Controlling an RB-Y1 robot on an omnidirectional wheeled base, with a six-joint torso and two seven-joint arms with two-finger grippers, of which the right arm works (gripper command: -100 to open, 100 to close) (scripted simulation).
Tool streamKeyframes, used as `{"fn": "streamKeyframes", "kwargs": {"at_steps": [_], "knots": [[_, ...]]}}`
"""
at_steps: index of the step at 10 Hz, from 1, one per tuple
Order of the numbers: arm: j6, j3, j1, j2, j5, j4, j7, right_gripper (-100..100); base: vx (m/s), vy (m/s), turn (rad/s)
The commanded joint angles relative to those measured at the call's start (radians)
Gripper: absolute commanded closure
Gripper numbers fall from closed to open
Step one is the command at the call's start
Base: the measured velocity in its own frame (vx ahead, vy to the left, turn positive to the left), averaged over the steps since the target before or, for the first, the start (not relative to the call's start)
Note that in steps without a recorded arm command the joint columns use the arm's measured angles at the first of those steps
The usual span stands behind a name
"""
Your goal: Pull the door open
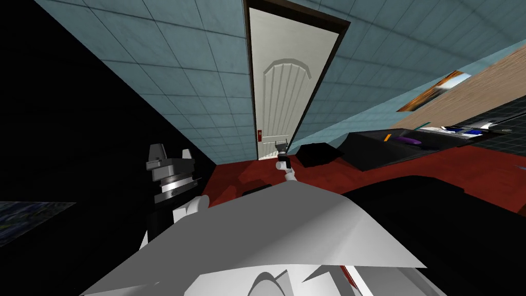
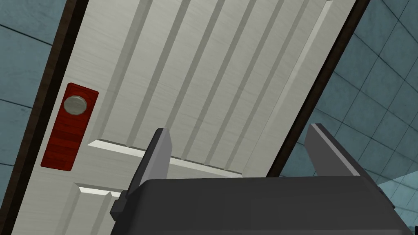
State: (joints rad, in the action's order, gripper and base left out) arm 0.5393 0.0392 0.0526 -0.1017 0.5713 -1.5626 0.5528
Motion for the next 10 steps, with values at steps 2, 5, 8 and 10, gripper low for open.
{"fn": "streamKeyframes", "kwargs": {"at_steps": [2,5,8,10], "knots": [[-0.005,-0.001,-0.043,-0.008,0.045,0.080,0.039,-100,0.100,-0.012,0.120],[-0.011,-0.003,-0.088,-0.014,0.093,0.161,0.080,-100,0.113,-0.012,0.125],[-0.016,-0.005,-0.131,-0.018,0.139,0.244,0.118,-100,0.097,-0.016,0.123],[-0.019,-0.006,-0.158,-0.021,0.169,0.300,0.143,-100,0.092,-0.032,0.110]]}}
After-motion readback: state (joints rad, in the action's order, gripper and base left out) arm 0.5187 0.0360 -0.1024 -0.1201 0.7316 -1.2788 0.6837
